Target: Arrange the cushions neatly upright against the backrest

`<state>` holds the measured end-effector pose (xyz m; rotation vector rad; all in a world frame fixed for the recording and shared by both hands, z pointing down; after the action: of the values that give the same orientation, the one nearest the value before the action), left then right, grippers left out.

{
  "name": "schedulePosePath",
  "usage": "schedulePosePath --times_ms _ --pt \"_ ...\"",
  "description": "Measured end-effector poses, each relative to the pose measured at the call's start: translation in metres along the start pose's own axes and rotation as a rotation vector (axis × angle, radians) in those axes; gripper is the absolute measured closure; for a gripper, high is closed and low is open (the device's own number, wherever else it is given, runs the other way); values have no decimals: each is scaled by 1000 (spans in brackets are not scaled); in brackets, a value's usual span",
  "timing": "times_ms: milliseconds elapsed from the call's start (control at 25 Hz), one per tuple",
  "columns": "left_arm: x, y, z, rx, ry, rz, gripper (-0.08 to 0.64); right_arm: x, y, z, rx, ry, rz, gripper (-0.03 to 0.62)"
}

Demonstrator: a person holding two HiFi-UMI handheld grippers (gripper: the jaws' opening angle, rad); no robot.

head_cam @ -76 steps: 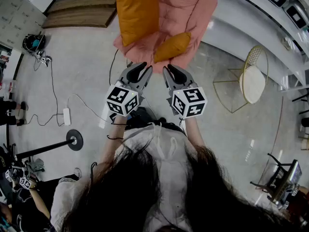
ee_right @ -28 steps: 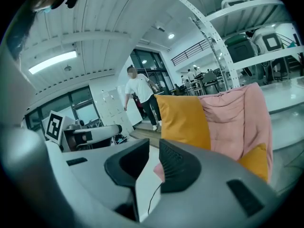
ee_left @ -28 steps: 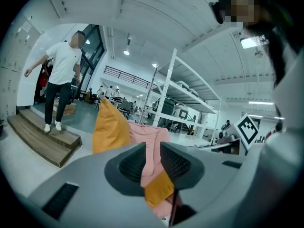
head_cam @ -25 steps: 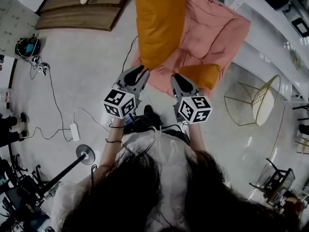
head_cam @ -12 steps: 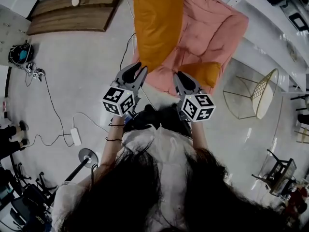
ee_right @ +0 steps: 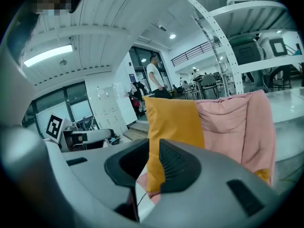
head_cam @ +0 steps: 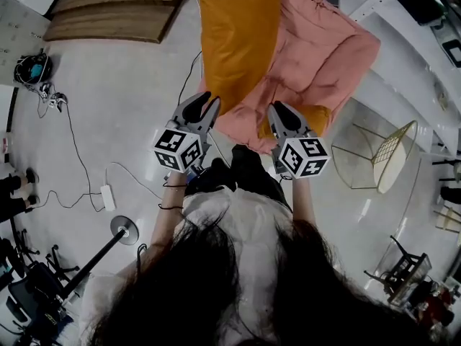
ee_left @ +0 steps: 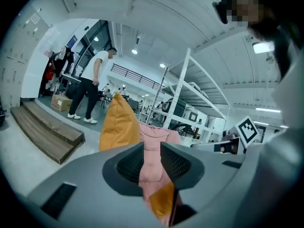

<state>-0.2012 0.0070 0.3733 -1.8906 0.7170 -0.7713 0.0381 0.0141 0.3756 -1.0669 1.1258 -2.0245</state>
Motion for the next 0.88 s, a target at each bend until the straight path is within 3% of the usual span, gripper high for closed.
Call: schedulePosePath --times_ms 360,520,680,760,840,880 --pt "67 13 -21 -8 145 -3 442 60 52 95 -97 66 -25 515" --pt "85 10 -30 -33 224 -31 403 99 68 140 -177 153 -80 515" --pt "102 5 -42 -57 282 -69 352 151 73 182 -173 250 -141 512" --pt "111 3 -46 -60 310 -87 339 176 73 202 -139 296 -164 471" --pt "120 2 -50 -64 337 -103 331 202 72 218 -110 336 -193 370" --pt "125 2 -54 -69 346 -110 328 216 70 226 -98 349 -209 357"
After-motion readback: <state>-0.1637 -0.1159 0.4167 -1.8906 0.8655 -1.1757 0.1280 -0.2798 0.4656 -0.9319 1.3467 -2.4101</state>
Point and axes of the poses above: the fingertips, and each gripper's own axes: x forward along the fingers, z to its right, y out of its top, the point moved 7 cm from there along -x, backward along the fingers, and after that the axes turned 1 degree about -y, right-handed, at the moved point
